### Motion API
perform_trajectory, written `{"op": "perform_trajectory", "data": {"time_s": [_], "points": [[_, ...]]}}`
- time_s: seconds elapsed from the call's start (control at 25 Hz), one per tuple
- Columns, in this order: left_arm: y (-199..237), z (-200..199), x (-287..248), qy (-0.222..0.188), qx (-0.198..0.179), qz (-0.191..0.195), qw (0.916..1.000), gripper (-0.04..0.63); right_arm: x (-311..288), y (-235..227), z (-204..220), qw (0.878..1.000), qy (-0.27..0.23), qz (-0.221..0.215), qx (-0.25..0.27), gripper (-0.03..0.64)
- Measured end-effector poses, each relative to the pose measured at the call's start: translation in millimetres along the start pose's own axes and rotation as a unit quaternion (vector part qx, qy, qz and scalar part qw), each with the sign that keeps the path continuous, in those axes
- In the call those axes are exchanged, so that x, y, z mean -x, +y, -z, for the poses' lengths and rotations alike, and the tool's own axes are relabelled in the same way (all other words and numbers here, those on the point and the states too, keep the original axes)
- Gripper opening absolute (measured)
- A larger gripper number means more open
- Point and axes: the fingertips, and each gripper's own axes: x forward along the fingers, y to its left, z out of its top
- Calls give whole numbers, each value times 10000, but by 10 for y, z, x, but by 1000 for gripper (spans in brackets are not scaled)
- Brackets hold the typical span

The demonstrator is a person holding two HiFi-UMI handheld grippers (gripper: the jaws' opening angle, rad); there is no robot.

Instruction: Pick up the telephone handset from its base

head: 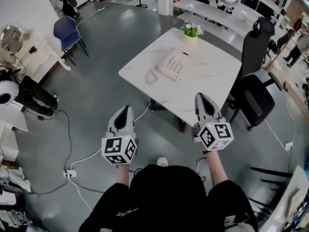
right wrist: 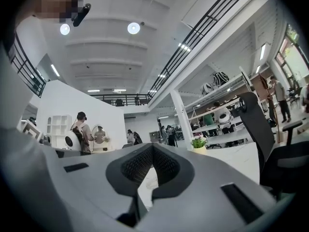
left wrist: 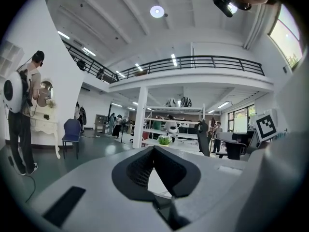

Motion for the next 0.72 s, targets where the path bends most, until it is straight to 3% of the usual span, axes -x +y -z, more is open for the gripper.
{"op": "perform_trajectory", "data": {"time_s": [0.72], "points": [[195,73,-554,132,164,258,9994,0,-551,-7,220,9996,281,29,90,-9]]}}
